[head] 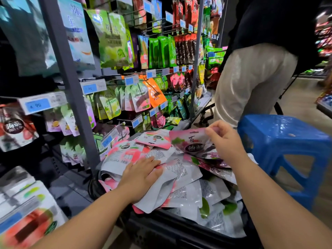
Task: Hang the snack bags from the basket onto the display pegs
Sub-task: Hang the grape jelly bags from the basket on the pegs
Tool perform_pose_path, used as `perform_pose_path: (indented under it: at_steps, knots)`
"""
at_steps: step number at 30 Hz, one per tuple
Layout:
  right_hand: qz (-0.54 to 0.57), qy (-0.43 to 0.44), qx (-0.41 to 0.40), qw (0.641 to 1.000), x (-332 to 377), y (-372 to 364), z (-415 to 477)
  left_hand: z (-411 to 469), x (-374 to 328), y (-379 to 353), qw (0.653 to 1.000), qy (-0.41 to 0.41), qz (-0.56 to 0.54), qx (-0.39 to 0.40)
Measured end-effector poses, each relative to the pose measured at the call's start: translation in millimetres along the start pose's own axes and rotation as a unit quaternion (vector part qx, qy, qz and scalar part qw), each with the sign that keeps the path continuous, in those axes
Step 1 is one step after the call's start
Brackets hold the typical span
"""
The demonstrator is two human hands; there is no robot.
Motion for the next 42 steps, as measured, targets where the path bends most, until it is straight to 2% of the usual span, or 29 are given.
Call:
perform_pose_path:
  at_steps: [4, 6, 8, 11, 13, 17, 21, 24, 27, 29, 31, 34, 39, 42]
  knots:
    - [0.087, 0.046, -0.044, 0.994, 30, -2, -7, 0, 0, 3, 0.999, 0.016, -0.042, -0.004]
    - [0.11, 0.066, -0.054, 0.99, 42, -5, -9, -5, -6, 7, 0.987, 0.006, -0.161, -0.022]
    - [0.13, 0.077, -0.063, 0.987, 52, -6, -11, -8, -19, 12, 0.955, -0.02, -0.289, -0.06]
    - [0.158, 0.082, -0.08, 0.981, 64, -9, -13, -9, -44, 23, 0.936, -0.077, -0.332, -0.083]
    - [0.2, 0.065, -0.073, 0.975, 68, -14, -15, -4, -54, 26, 0.918, -0.082, -0.38, -0.083]
    - [0.312, -0.02, -0.038, 0.949, 70, -26, -17, -4, -69, 32, 0.872, -0.094, -0.476, -0.069]
    - [0.345, -0.045, -0.027, 0.937, 67, -31, -15, -11, -74, 33, 0.835, -0.108, -0.536, -0.062]
    - [0.231, -0.039, -0.002, 0.972, 56, -12, -5, -10, -69, 36, 0.792, -0.087, -0.594, -0.111]
    - [-0.006, -0.036, -0.019, 0.999, 27, 26, 7, -5, -51, 38, 0.761, -0.05, -0.625, -0.168]
    - [-0.163, -0.068, 0.008, 0.984, 1, 46, 8, -5, -40, 32, 0.755, -0.038, -0.63, -0.179]
    - [-0.271, -0.094, 0.064, 0.956, -24, 56, 8, -6, -35, 23, 0.76, -0.02, -0.625, -0.177]
    - [-0.328, -0.107, 0.114, 0.932, -45, 58, 8, -4, -31, 13, 0.757, -0.009, -0.629, -0.177]
    - [-0.305, -0.149, 0.192, 0.921, -56, 44, 7, 0, -30, 9, 0.757, -0.02, -0.631, -0.169]
    - [-0.327, -0.148, 0.206, 0.91, -59, 38, 8, 0, -29, 7, 0.756, -0.031, -0.634, -0.162]
Point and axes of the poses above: each hand's wrist, its own z-axis towards the middle knuckle, its own y-axis out of the back of the hand, x = y × z, the point moved 3 cm from there along z, towards the middle knuckle, and after that the axes turned 5 degrees about -y, right-handed, at the moved point
